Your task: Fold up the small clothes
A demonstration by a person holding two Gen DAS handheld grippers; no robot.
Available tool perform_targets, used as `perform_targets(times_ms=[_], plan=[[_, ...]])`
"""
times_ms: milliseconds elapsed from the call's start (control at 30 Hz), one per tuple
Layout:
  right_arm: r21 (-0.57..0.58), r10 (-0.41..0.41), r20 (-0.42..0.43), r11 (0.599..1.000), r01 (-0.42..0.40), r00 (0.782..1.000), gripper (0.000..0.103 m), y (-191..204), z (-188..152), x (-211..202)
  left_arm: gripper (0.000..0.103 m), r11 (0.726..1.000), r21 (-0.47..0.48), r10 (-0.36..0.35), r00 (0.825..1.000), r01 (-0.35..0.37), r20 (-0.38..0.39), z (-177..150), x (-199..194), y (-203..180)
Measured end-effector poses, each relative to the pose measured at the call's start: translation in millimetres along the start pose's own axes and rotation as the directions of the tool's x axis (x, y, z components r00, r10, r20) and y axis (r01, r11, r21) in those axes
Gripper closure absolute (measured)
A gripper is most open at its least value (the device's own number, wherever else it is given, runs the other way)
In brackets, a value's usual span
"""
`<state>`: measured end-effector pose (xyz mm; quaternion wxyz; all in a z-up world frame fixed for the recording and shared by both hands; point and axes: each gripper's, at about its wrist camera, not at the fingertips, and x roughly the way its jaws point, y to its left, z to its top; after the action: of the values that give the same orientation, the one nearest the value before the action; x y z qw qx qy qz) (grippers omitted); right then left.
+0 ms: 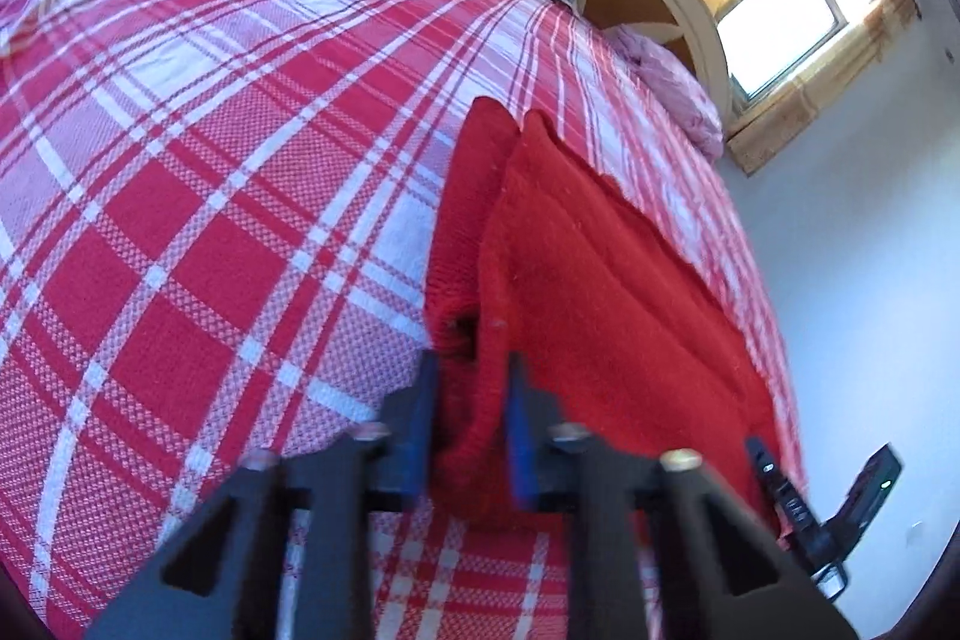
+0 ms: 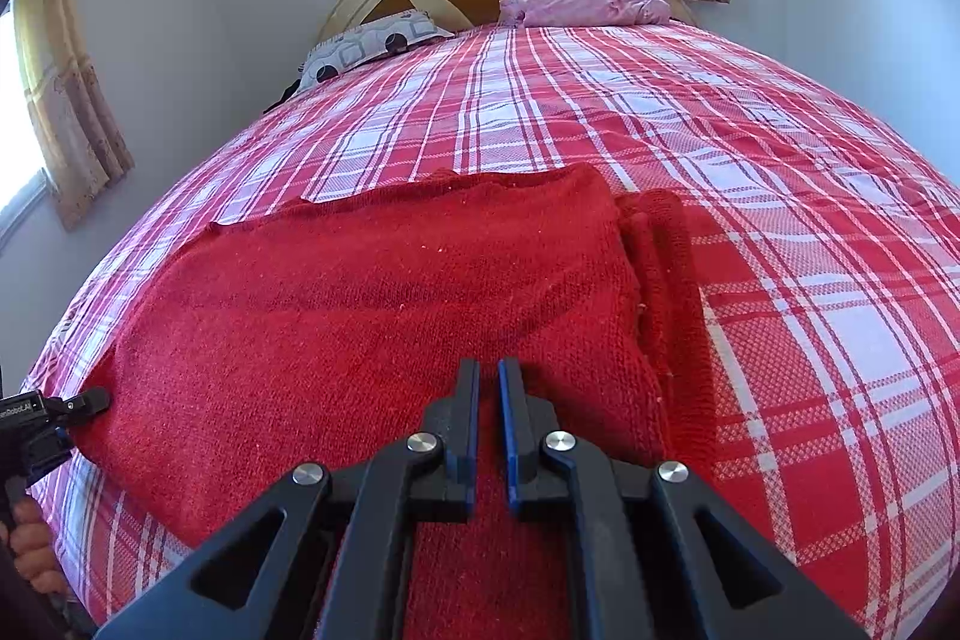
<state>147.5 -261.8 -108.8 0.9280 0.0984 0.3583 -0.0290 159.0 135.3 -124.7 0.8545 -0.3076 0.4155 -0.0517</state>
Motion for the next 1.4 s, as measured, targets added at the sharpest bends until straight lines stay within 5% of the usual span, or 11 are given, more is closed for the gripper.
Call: perform_targets(times_ms=[500,667,767,867,933,967,1133,1400], plan=[[-0.033,-0.031,-0.003,0.999,0.031,1.000,0.097,9.3,6.8,-6.2,0.090,0.995,0.096,0.000,0.994,-0.011,0.113,-5.1,-12.8,-17.7],[-0.096,0.146,0.012,0.985,-0.144,0.989,0.097,52.8,28.8,-27.0,0.090,0.989,0.144,-0.041,0.988,0.019,0.150,-2.2,-21.2,-32.5],[-0.110,0.278,-0.056,0.953,-0.282,0.959,0.096,83.6,42.9,-22.1,0.091,0.985,0.168,-0.072,0.985,0.045,0.158,-2.3,-22.9,-41.5],[-0.053,0.397,-0.179,0.910,-0.412,0.900,0.089,112.0,61.9,2.2,0.090,0.978,0.204,-0.073,0.982,0.036,0.174,-6.4,-23.1,-49.5],[-0.030,0.447,-0.242,0.884,-0.467,0.861,0.047,132.0,72.9,19.3,0.090,0.978,0.204,-0.081,0.981,0.044,0.178,-7.2,-22.9,-50.4],[-0.038,0.458,-0.250,0.876,-0.482,0.853,0.041,141.6,76.6,23.1,0.090,0.978,0.200,-0.088,0.980,0.052,0.177,-7.4,-22.7,-50.5],[-0.031,0.492,-0.346,0.845,-0.534,0.799,0.039,188.5,90.1,52.0,0.090,0.973,0.224,-0.102,0.976,0.058,0.190,-10.9,-20.7,-54.5],[-0.090,0.404,-0.507,0.854,-0.513,0.761,0.039,244.2,107.7,119.8,0.091,0.956,0.287,-0.116,0.974,0.056,0.197,-19.7,-18.0,-67.9]])
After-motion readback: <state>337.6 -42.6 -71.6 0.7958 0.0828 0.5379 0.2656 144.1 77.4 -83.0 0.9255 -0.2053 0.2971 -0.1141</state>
